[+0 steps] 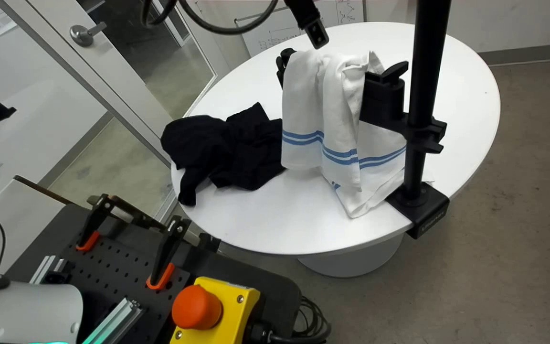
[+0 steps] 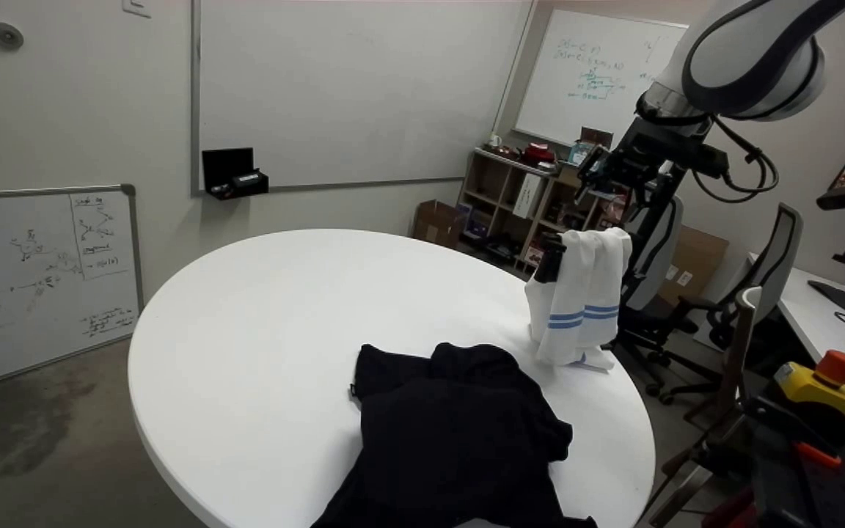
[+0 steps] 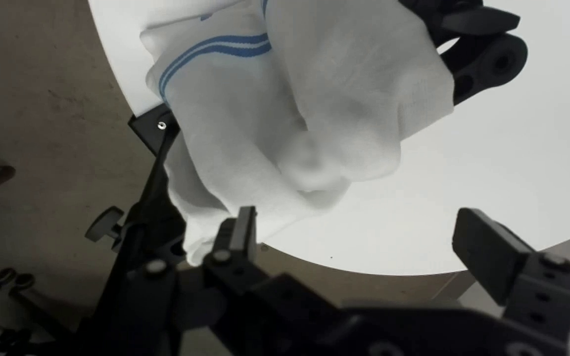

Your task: Put the white towel on the table

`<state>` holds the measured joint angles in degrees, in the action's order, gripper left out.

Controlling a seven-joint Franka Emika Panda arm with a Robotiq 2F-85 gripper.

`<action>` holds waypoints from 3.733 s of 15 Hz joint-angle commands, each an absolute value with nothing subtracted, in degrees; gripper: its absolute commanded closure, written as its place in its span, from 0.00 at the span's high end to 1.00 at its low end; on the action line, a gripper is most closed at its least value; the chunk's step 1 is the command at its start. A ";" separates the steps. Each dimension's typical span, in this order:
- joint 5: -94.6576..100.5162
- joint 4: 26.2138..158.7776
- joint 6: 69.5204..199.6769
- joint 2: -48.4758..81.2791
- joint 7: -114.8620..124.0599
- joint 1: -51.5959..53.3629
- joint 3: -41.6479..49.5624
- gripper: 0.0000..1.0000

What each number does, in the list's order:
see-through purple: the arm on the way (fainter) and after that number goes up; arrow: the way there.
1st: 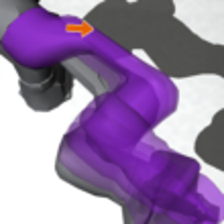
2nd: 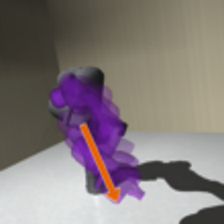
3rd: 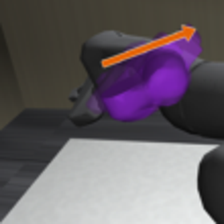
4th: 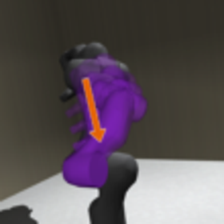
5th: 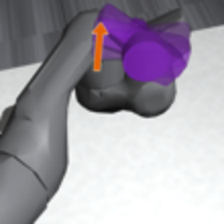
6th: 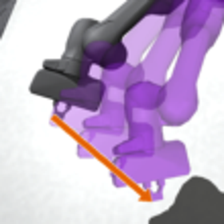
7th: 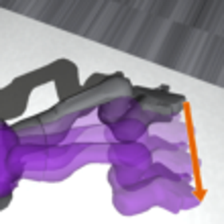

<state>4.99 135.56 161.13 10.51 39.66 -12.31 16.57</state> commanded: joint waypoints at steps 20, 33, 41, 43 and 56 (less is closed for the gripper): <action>4.01 129.57 161.26 20.04 54.28 -2.72 21.92 0.01; 1.15 133.61 164.40 9.17 50.61 -3.26 16.86 0.01; -8.31 140.00 170.13 -7.55 39.75 -3.42 8.70 0.01; -11.77 140.83 170.95 -11.67 36.02 -2.33 6.78 0.01; -18.39 137.42 170.51 -8.92 28.18 2.08 0.28 0.01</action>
